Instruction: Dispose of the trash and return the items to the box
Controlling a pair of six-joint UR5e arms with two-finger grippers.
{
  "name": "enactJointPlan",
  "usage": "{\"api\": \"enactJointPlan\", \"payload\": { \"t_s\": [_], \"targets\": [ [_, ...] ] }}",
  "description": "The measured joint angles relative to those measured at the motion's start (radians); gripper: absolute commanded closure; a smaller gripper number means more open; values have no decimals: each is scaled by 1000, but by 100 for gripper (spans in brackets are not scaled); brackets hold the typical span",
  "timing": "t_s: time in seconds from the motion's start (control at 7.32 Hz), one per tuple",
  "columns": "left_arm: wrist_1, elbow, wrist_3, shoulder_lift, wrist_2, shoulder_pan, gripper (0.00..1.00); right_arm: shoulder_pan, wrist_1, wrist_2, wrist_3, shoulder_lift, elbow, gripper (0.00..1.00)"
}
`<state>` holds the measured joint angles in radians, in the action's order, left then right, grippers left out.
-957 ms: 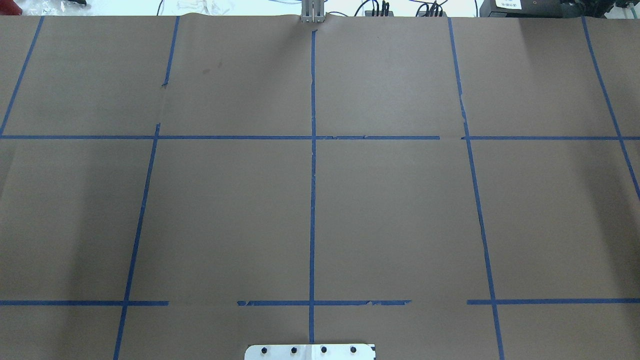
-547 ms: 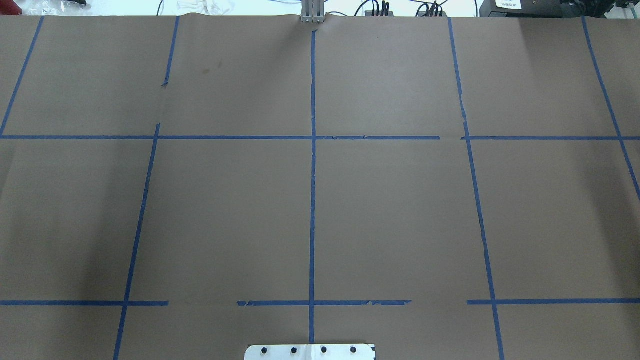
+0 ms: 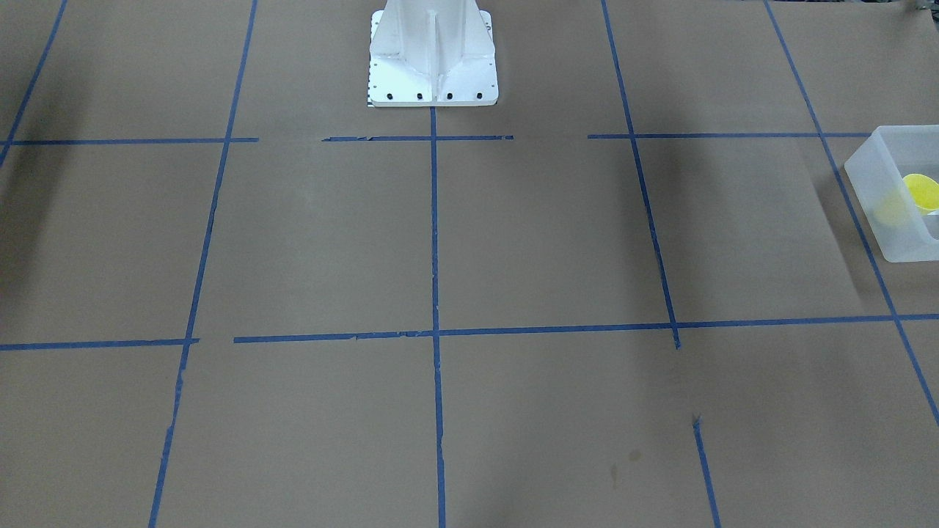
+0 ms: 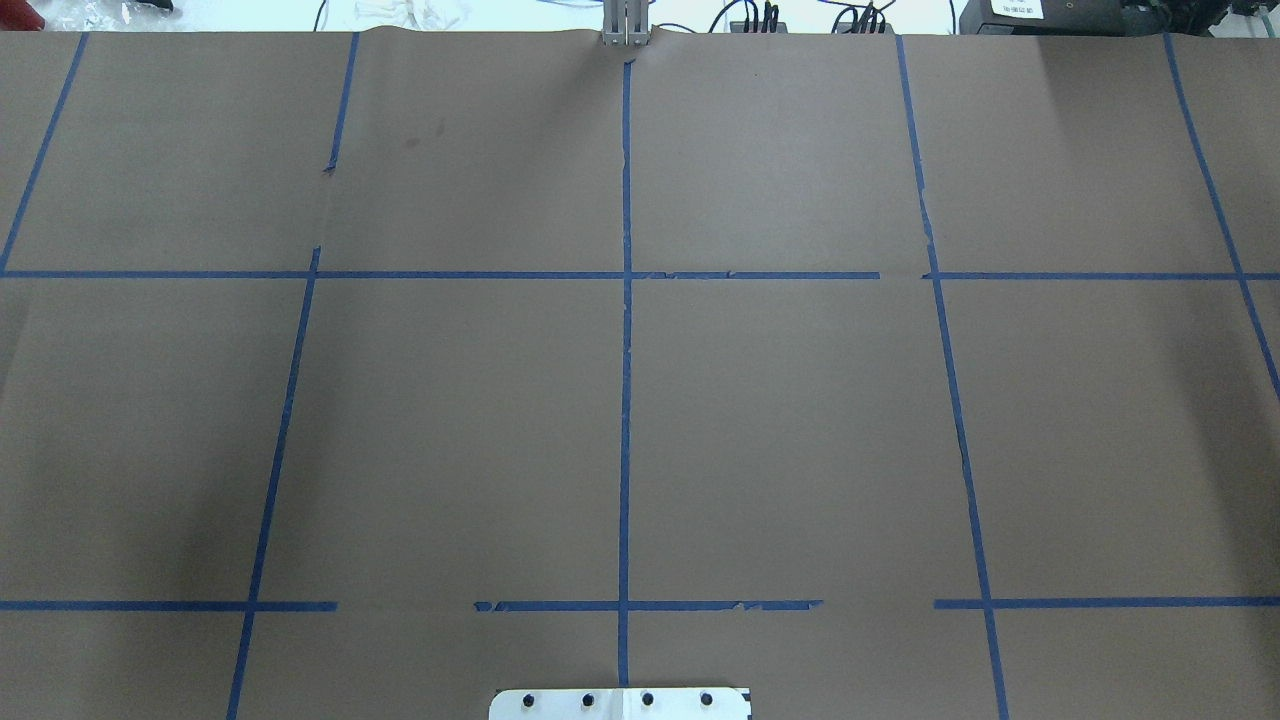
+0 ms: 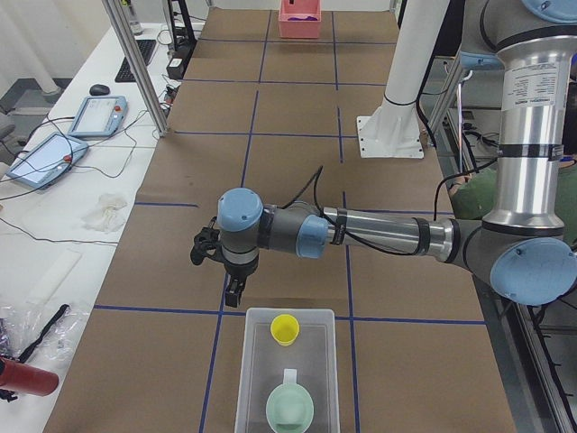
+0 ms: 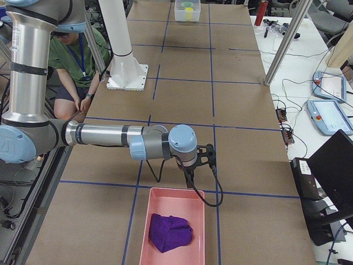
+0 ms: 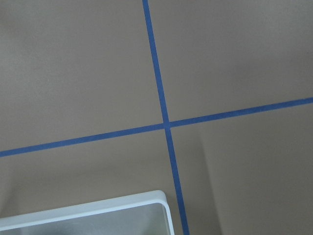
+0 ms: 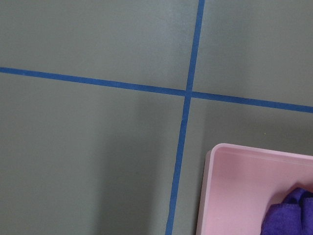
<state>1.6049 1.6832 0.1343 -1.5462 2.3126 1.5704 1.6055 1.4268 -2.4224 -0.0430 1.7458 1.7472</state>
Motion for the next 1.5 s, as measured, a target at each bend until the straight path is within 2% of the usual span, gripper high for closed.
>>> {"api": "enactJointPlan", "payload": {
  "t_s": [0.41, 1.5],
  "targets": [
    [-49, -24, 63, 6, 3, 60, 0, 4, 53, -2, 0, 6, 10, 0],
    [-52, -26, 65, -2, 4, 69, 0, 5, 63, 14, -5, 9, 8, 0]
  ]
}}
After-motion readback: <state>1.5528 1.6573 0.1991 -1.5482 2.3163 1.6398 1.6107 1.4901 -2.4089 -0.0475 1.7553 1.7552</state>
